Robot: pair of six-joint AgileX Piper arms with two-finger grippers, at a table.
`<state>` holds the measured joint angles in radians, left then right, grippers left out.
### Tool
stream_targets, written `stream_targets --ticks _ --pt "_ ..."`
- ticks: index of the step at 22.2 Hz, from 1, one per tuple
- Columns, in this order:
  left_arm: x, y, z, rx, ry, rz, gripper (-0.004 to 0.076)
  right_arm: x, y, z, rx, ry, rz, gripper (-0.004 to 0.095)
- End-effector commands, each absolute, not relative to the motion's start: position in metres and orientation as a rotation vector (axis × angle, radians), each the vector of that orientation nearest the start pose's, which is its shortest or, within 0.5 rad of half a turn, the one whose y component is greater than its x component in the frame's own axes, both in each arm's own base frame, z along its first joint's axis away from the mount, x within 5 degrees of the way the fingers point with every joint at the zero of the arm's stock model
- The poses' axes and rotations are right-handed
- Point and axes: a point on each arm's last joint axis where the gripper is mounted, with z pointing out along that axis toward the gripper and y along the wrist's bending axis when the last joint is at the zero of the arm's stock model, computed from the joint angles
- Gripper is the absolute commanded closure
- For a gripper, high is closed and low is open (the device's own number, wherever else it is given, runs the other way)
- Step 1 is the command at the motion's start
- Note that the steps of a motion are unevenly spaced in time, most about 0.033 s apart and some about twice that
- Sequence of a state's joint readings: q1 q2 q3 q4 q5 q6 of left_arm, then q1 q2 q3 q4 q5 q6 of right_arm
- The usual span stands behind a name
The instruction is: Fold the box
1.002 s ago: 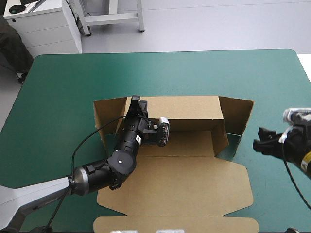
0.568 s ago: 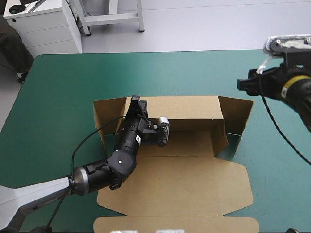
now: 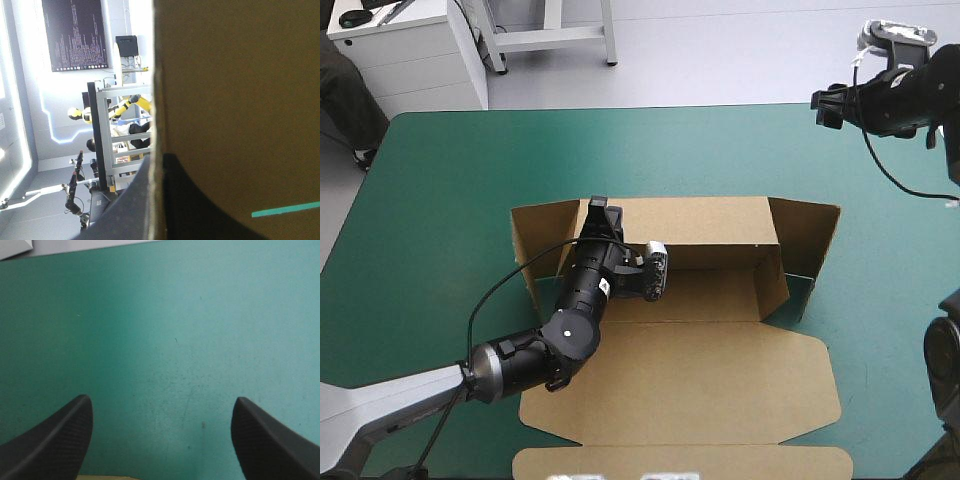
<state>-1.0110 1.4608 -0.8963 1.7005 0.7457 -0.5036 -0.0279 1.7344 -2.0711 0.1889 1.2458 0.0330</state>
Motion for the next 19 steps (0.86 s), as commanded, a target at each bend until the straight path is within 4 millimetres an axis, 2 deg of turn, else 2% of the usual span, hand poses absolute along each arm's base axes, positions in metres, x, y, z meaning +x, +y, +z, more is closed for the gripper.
stream_targets --ticks 1,4,6,10,19 --pt "0.212 -0.221 0.315 1.373 1.157 0.939 0.0734 0.374 0.002 0.444 0.018 2.407 0.257 0.0204" --pt "0.212 -0.221 0.315 1.373 1.157 0.939 0.0734 0.378 0.004 0.418 -0.022 2.494 0.277 0.0208" --pt "0.212 -0.221 0.315 1.374 1.157 0.939 0.0734 0.376 0.004 0.407 -0.030 2.533 0.280 0.0208" --pt "0.212 -0.221 0.315 1.374 1.157 0.939 0.0734 0.361 0.005 0.388 -0.069 2.611 0.285 0.0207" --pt "0.212 -0.221 0.314 1.371 1.160 0.931 0.0734 0.310 0.007 0.387 -0.098 2.643 0.279 0.0208"
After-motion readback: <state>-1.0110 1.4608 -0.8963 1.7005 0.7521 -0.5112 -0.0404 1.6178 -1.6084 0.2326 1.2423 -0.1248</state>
